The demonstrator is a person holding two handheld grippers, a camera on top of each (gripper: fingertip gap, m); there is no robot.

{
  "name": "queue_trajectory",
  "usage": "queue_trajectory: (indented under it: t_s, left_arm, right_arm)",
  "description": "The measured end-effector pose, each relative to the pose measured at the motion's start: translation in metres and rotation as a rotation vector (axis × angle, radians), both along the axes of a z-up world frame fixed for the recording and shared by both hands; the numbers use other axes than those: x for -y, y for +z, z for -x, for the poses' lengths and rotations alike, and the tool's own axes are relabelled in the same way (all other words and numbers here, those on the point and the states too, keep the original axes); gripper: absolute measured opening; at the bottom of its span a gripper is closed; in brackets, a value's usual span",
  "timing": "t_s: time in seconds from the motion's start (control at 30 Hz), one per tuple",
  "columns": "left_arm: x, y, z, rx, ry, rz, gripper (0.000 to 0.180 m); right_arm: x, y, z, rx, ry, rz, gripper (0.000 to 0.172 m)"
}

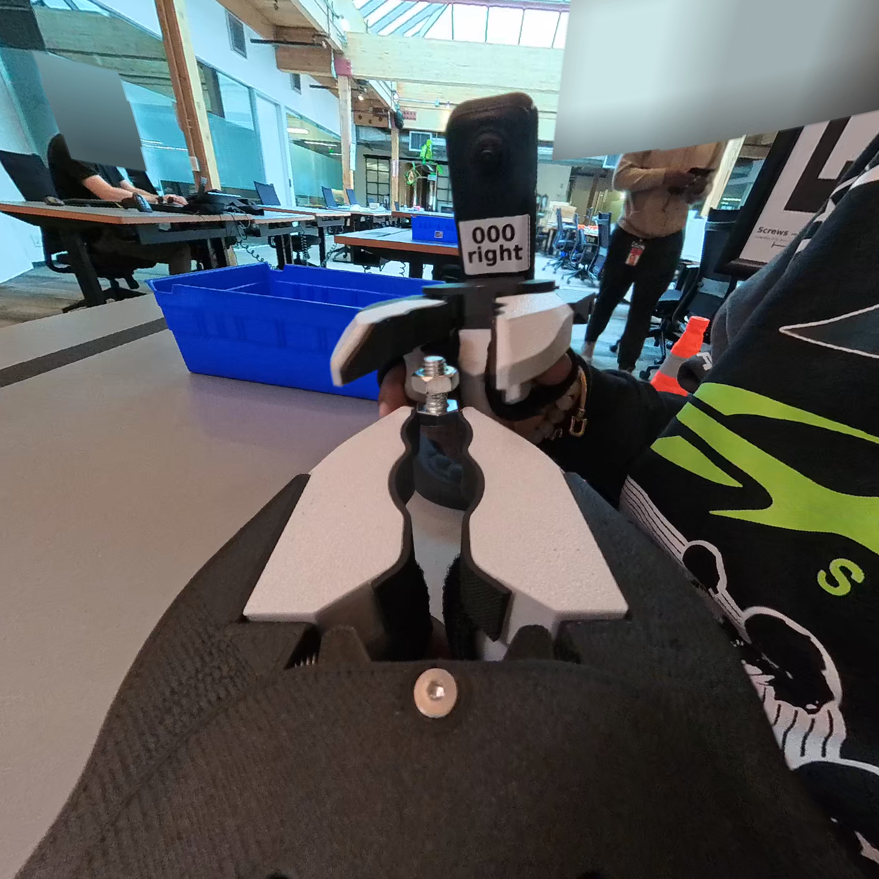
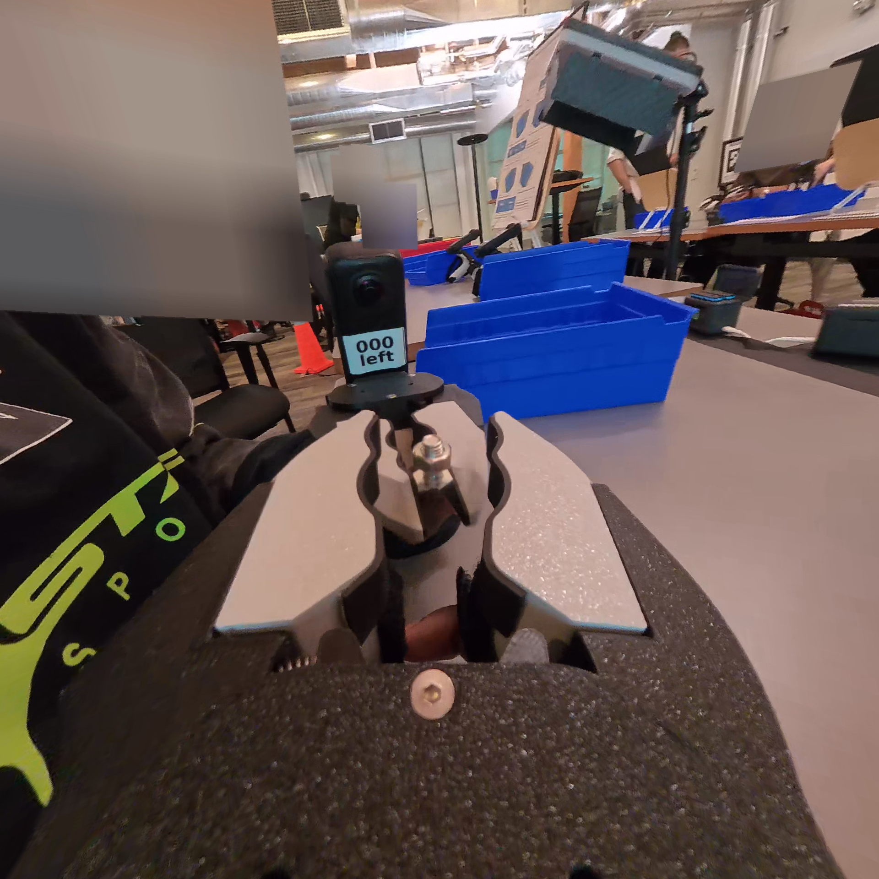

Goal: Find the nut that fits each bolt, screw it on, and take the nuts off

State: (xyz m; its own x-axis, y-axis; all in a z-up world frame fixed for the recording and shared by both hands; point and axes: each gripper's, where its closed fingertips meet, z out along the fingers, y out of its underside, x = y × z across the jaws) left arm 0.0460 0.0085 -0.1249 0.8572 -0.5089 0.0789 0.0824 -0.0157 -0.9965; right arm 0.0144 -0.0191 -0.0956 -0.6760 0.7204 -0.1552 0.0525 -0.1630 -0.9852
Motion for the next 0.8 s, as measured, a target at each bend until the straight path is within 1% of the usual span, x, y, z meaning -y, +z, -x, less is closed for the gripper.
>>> queue_trajectory:
  t_s: [0.13,0.4,0.43,0.5,0.57,0.67,0.8]
  left_arm:
    - [0.001,0.0,-0.003,-0.011,-0.014,-0.007,0.015]
    - [0.003,0.004,-0.002,0.009,-0.023,-0.029,0.015]
    - [0.003,0.004,-0.001,0.011,-0.018,-0.029,0.015]
    - [0.005,0.007,-0.002,0.022,-0.034,-0.041,0.014]
    - [0.004,0.005,-0.002,0.012,-0.026,-0.034,0.014]
    - [0.003,0.004,-0.002,0.01,-0.028,-0.031,0.014]
    - [0.003,0.004,-0.002,0.012,-0.024,-0.029,0.014]
  right_arm:
    - [0.004,-0.006,0.006,0.02,-0.006,-0.03,0.044]
    - [-0.019,-0.004,-0.005,0.005,-0.045,-0.033,0.046]
    - [-0.022,-0.004,-0.007,0.002,-0.048,-0.034,0.044]
    - [-0.039,-0.005,-0.006,0.0,-0.125,-0.027,0.019]
    - [-0.051,-0.005,-0.008,-0.006,-0.163,-0.02,0.015]
    - [-0.055,-0.004,-0.011,-0.007,-0.169,-0.007,0.016]
    - [-0.046,-0.006,-0.011,-0.001,-0.129,-0.015,0.022]
